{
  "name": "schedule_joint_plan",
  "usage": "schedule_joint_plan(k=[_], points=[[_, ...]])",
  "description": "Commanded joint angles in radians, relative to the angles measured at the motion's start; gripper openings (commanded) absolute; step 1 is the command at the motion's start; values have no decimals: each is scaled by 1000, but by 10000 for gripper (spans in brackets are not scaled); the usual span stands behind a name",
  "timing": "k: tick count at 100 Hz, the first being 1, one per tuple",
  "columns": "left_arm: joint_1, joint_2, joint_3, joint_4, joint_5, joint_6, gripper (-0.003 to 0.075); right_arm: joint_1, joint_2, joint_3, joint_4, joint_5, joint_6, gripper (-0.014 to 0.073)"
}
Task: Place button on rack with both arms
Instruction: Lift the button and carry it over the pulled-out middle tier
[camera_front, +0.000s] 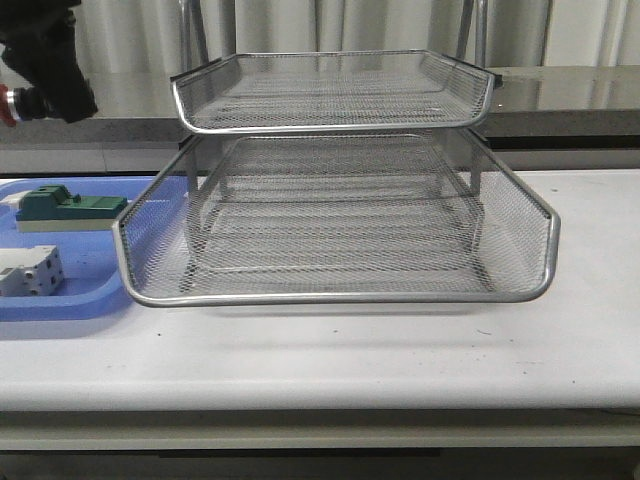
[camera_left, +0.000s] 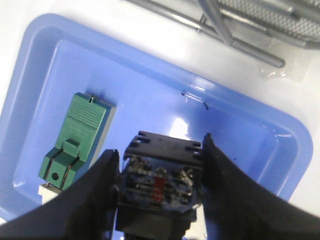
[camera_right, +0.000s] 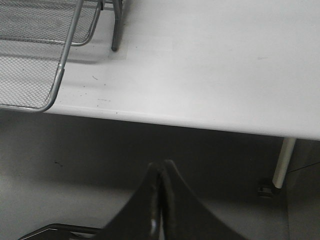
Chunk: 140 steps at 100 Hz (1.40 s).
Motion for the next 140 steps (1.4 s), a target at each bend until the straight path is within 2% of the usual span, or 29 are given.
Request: schedule_joint_plan(k=[1, 20, 65, 91, 106, 140], points=[[-17, -103, -37, -55, 39, -39, 22, 0, 2, -34, -6, -53, -3, -71], [-105, -166, -35, -55, 39, -174, 22, 0, 2, -34, -6, -53, -3, -71], [-418, -207, 7, -44, 39, -222, 22, 0, 2, -34, -6, -53, -3, -71], [-562, -207, 66, -44, 39, -222, 22, 0, 2, -34, -6, -53, -3, -71], [-596, -207, 98, -44, 39, -222, 22, 0, 2, -34, -6, -53, -3, -71], [-598, -143, 114, -44, 39, -222, 22, 0, 2, -34, -6, -53, -3, -71]])
